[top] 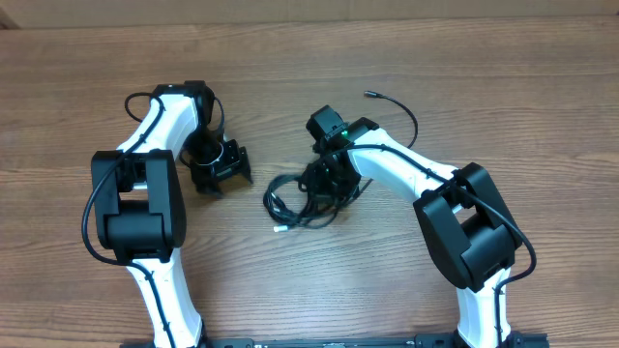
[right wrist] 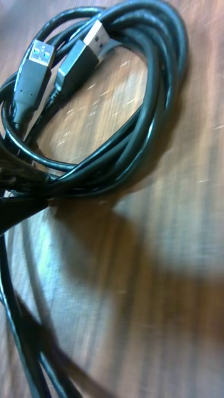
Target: Untangle cables
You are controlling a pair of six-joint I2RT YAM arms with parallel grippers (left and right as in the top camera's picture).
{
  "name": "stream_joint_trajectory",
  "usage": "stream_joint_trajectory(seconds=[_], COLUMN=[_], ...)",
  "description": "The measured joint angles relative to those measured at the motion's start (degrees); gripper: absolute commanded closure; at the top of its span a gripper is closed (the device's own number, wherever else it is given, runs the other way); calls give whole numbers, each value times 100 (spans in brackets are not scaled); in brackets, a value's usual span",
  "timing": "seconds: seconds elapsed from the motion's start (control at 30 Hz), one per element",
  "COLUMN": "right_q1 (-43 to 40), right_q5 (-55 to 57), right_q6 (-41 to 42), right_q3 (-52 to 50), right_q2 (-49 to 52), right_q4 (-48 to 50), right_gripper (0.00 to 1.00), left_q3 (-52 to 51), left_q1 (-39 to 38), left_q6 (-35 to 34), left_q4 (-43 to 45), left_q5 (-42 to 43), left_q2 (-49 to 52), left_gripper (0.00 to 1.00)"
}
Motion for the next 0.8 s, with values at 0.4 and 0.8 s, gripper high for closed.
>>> stream_joint_trajectory(seconds=[0.4, 0.8], right_q1=[2, 4], right_q5=[487, 638], right_q6=[846, 1019], right_q3=[0, -160], right_q2=[0, -2], right_q4=[573, 1095], right_gripper=[96, 96], left_q3=[0, 0], left_q1=[-125, -660], left_q6=[46, 26], left_q4=[31, 83], left_q5=[0, 24], left_q2=[0, 0], left_gripper=[79, 93])
